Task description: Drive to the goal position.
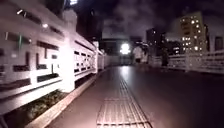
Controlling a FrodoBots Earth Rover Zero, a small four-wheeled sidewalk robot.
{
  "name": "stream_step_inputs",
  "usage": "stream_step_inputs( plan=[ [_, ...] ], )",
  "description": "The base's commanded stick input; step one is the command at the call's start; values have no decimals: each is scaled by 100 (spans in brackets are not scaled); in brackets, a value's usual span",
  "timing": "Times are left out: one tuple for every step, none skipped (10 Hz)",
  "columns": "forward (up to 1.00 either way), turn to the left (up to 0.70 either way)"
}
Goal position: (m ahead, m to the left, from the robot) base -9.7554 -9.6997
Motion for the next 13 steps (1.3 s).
stream_step_inputs(
  plan=[
    [45,-27],
    [45,-27],
    [45,-27],
    [45,-5],
    [45,0],
    [45,0],
    [45,0],
    [45,0],
    [45,0],
    [45,0],
    [45,0],
    [45,0],
    [45,0]
  ],
)
